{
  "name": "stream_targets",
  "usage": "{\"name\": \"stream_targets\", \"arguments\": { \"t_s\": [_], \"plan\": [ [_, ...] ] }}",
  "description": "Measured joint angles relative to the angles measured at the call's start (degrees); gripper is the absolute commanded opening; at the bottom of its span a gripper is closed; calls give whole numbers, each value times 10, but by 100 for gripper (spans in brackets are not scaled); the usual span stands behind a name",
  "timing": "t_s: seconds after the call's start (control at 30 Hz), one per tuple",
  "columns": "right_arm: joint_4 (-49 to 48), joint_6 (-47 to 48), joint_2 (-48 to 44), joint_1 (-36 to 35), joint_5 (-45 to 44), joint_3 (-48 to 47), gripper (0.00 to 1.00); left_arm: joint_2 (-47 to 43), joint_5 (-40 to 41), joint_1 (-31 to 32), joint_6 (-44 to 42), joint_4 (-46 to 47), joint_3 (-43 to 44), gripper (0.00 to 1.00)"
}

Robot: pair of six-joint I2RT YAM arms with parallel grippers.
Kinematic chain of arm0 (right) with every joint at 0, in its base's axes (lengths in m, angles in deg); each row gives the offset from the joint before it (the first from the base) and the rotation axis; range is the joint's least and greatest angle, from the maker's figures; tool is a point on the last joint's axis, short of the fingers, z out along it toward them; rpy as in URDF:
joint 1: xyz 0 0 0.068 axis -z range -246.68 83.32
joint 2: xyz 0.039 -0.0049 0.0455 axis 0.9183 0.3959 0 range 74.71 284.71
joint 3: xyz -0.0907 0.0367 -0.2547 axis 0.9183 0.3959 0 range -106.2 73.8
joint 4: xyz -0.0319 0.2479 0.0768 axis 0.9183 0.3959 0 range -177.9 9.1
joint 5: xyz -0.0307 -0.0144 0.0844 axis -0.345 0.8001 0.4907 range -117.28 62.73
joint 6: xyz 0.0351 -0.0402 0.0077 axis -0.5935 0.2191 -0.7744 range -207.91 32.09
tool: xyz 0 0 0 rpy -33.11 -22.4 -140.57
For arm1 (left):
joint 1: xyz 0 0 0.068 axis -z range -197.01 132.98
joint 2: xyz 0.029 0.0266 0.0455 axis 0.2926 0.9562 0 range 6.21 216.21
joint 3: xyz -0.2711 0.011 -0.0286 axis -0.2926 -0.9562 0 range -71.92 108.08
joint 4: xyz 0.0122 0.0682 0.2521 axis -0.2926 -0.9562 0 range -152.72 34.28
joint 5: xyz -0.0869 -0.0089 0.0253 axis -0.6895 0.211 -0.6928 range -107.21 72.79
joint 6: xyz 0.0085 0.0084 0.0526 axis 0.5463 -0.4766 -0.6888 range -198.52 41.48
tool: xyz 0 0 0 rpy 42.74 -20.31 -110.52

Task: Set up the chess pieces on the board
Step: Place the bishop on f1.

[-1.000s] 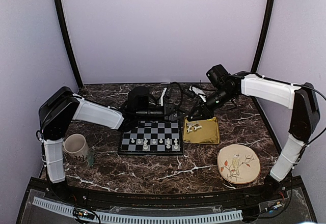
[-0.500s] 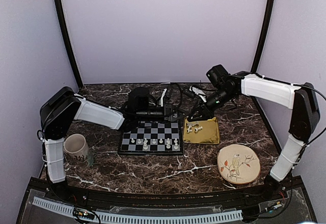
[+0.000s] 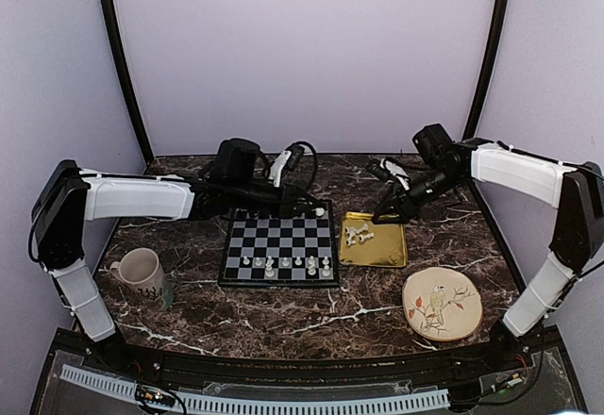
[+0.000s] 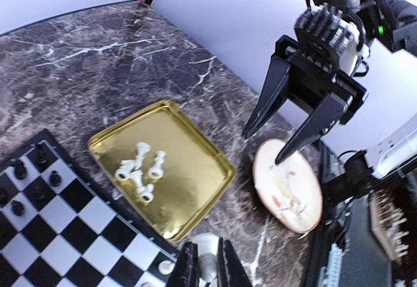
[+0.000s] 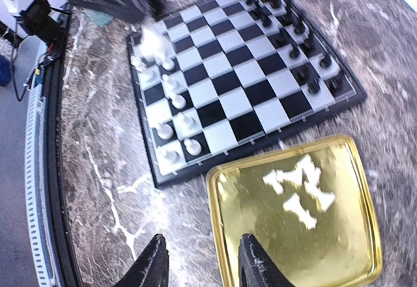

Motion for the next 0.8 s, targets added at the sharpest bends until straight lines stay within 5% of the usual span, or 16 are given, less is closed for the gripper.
{"name": "stream_targets", "arguments": {
  "t_s": [0.4,0.8],
  "plan": [
    [-32,-2,1,15,-20,29,37,-53,180,65,-261,-285,3,3],
    [-34,-2,1,15,-28,31,37,-17,210,98,-319,-351,25,3]
  ]
}}
